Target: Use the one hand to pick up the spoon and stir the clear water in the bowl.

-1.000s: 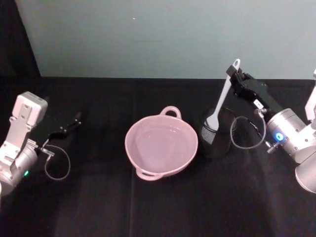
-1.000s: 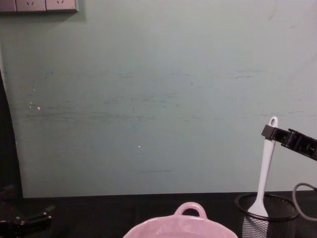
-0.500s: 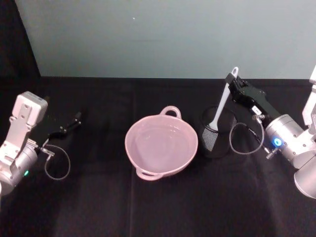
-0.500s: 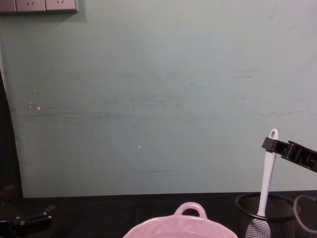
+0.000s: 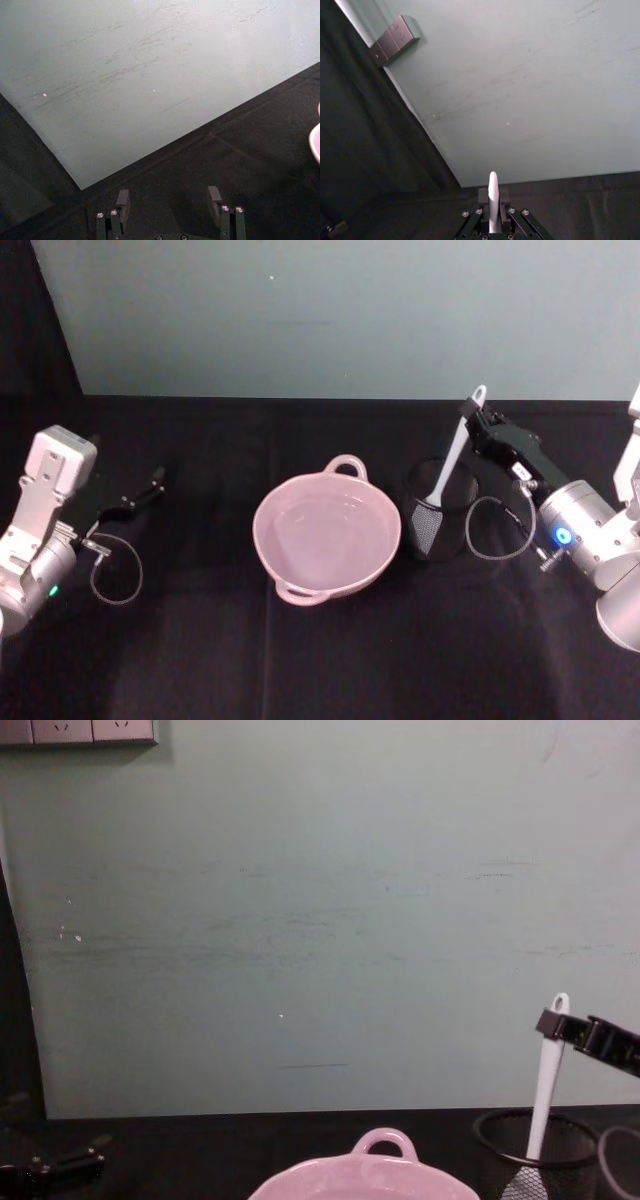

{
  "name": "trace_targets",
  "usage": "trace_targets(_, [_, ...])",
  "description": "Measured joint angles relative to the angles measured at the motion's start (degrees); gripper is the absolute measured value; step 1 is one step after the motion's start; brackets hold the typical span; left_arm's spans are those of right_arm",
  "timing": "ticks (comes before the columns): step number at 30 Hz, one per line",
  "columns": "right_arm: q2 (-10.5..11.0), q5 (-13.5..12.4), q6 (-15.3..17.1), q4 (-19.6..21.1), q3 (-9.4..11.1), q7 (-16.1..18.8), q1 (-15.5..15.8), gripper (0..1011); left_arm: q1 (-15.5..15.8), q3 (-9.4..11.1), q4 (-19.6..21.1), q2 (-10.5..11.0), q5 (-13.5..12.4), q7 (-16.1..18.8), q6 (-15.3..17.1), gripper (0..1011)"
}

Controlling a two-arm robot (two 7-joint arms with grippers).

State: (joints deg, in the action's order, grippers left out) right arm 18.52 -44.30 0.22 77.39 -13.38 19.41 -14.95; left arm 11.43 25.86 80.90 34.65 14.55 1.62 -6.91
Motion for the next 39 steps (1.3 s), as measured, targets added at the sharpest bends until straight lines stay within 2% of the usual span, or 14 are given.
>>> trace_targets(3, [0.1, -0.1, 0.6, 0.7, 0.0, -0.6, 0.6, 125, 0.0, 0.0, 0.0, 0.0, 0.0, 0.0, 0.0, 1011])
trace_targets(6, [0.2, -0.1, 0.8, 0.9, 0.0, -1.0, 0.9, 171, 0.0, 0.0, 0.0, 0.0, 0.0, 0.0, 0.0, 1011])
trace_targets(11, [0.1, -0.2, 0.9, 1.6, 0.4, -1.9, 1.3, 360, 0.0, 0.0, 0.0, 0.0, 0.0, 0.0, 0.0, 1011])
trace_targets(13, [0.1, -0.2, 0.8, 1.9, 0.6, -2.1, 1.5, 377, 0.0, 0.0, 0.0, 0.0, 0.0, 0.0, 0.0, 1011])
trace_targets(18, [0.4, -0.1, -0.1, 3.7, 2.1, -3.5, 2.2, 577, 0.0, 0.0, 0.0, 0.0, 0.0, 0.0, 0.0, 1011])
trace_targets(20, [0.6, -0.1, -0.6, 4.8, 3.0, -4.0, 2.4, 618, 0.0, 0.0, 0.0, 0.0, 0.0, 0.0, 0.0, 1011])
trace_targets(21, [0.6, -0.2, -0.7, 5.2, 3.4, -4.1, 2.5, 679, 0.0, 0.0, 0.0, 0.0, 0.0, 0.0, 0.0, 1011])
trace_targets(24, [0.8, -0.7, -1.4, 6.6, 4.9, -4.4, 2.7, 737, 0.0, 0.0, 0.0, 0.0, 0.0, 0.0, 0.0, 1011])
trace_targets(25, [0.9, -0.9, -1.7, 7.2, 5.5, -4.4, 2.7, 796, 0.0, 0.0, 0.0, 0.0, 0.0, 0.0, 0.0, 1011])
trace_targets(27, [1.0, -1.0, -2.0, 7.7, 6.0, -4.4, 2.7, 824, 0.0, 0.0, 0.0, 0.0, 0.0, 0.0, 0.0, 1011])
trace_targets(28, [1.2, -1.0, -2.3, 8.1, 6.5, -4.4, 2.5, 887, 0.0, 0.0, 0.0, 0.0, 0.0, 0.0, 0.0, 1011])
trace_targets(31, [1.5, -0.7, -2.8, 8.3, 7.3, -4.6, 2.3, 966, 0.0, 0.0, 0.0, 0.0, 0.0, 0.0, 0.0, 1011])
trace_targets(33, [2.0, 0.7, -3.3, 8.3, 7.8, -5.7, 2.1, 989, 0.0, 0.0, 0.0, 0.0, 0.0, 0.0, 0.0, 1011])
trace_targets(39, [4.5, 8.9, -2.8, 7.1, 7.5, -10.4, 1.5, 1002, 0.0, 0.0, 0.0, 0.0, 0.0, 0.0, 0.0, 1011])
